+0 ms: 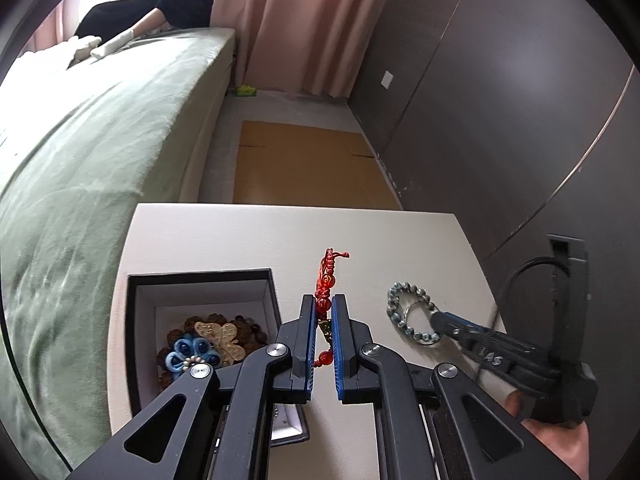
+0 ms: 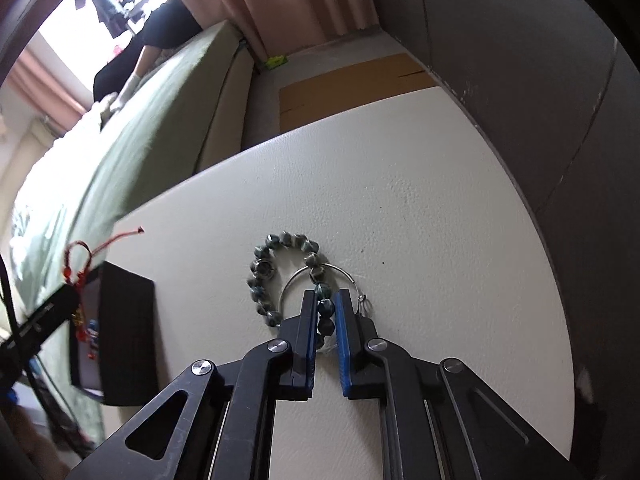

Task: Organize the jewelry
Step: 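Carry the red bracelet into the box while the right tool grasps the grey bead bracelet, then lower the grey bead bracelet into the box and open the right tool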

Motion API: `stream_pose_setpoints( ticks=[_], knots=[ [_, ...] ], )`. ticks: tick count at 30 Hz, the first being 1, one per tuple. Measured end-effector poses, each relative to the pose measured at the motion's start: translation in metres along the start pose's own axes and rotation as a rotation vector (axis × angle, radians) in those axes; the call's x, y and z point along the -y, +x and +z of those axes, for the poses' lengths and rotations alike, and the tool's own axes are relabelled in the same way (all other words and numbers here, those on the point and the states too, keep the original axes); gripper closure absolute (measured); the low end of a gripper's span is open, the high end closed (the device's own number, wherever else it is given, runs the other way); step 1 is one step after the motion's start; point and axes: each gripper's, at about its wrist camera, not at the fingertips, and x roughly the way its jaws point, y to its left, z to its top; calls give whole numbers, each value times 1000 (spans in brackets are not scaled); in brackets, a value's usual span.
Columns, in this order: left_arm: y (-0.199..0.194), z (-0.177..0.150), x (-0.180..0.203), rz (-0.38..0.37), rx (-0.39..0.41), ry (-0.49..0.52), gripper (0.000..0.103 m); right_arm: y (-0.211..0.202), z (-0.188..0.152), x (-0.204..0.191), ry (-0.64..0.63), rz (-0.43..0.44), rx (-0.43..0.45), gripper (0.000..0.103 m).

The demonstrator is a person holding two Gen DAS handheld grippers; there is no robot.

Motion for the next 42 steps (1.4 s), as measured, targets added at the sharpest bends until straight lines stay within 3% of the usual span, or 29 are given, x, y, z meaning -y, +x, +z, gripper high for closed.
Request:
stream_pose_setpoints(
  ticks=[14,22,23,26,28,30,38,42],
  knots=[
    [-51,-9,-43,24,88,-111,96,-60,-22,-23,15,183,128,93],
    [-46,-11,-56,-4,35,-171,94,-85,-35,-47,-3,252,204,93],
    [-43,-11,-58,3,16,-183,92,-85,-34,-50,0,262,210,93],
    [-38,-11,-70,9,-7,-243,70,-86,-34,-55,6,295,216,93],
    [-42,-10,-76,16,19,-267,54,-83,-34,-59,7,321,215,93],
    [-49,-7,-81,27,55,-280,49,-80,-33,-65,4,343,214,93],
    [-59,0,-112,56,107,-367,44,-69,-29,-97,-47,461,211,93],
    [-63,4,-124,57,130,-409,44,-58,-26,-116,-46,580,188,93]
  ],
)
